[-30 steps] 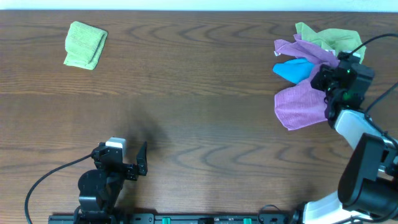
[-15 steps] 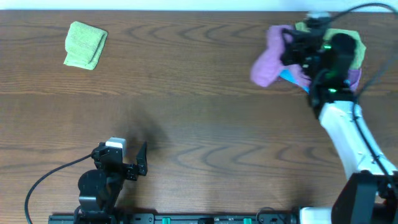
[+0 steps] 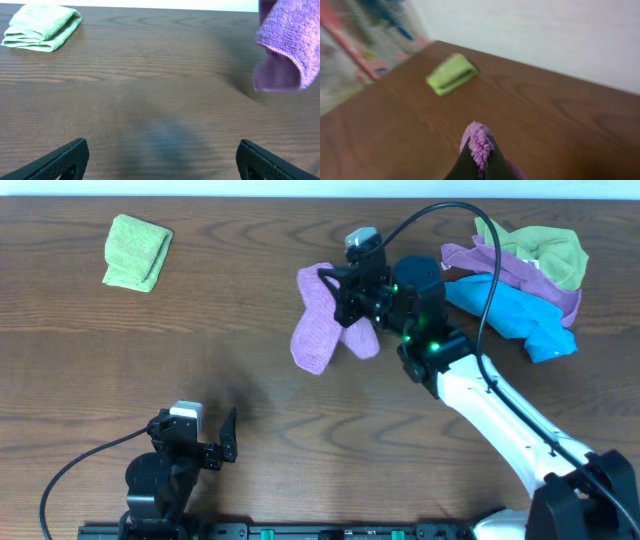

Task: Fold the cloth
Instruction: 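Pull the purple cloth out of the pile leftward with the right gripper, then lay the purple cloth flat at table center and release it, then retract the right gripper and move the left gripper toward the cloth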

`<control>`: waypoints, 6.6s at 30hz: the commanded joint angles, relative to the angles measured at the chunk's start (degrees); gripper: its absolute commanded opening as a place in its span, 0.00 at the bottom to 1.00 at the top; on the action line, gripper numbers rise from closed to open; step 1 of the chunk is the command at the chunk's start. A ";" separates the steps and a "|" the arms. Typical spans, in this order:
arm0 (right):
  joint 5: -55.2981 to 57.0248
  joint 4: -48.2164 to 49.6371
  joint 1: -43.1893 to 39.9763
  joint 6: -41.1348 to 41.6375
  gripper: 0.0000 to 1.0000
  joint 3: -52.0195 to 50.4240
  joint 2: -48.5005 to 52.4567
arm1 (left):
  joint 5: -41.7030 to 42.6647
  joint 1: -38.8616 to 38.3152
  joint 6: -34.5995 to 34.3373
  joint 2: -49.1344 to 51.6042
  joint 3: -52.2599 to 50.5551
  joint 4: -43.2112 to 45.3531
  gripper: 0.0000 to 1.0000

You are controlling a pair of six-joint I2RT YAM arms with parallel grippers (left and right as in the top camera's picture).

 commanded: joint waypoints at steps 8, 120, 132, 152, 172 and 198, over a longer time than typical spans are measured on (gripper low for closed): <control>1.49 -3.45 -0.33 2.78 0.01 1.11 3.65 | 0.00 0.35 -0.83 -0.33 -1.09 -0.33 0.95; 10.01 -47.84 12.55 -19.23 0.98 32.61 25.99 | 0.00 0.35 -0.83 -0.33 -1.09 -0.33 0.95; 7.67 -50.60 5.66 -19.39 0.82 27.65 27.80 | 0.00 0.35 -0.83 -0.33 -1.09 -0.33 0.95; 11.19 -48.06 21.20 -20.85 0.77 26.40 30.93 | 0.00 0.35 -0.83 -0.33 -1.09 -0.33 0.95; 6.97 -55.89 4.87 -7.28 0.83 3.04 -7.17 | 3.45 0.33 -3.63 -0.33 -1.09 -0.09 0.95; 4.87 -51.76 5.27 4.35 0.99 -14.78 -31.10 | 20.83 -2.12 -29.83 2.14 -0.59 13.44 0.96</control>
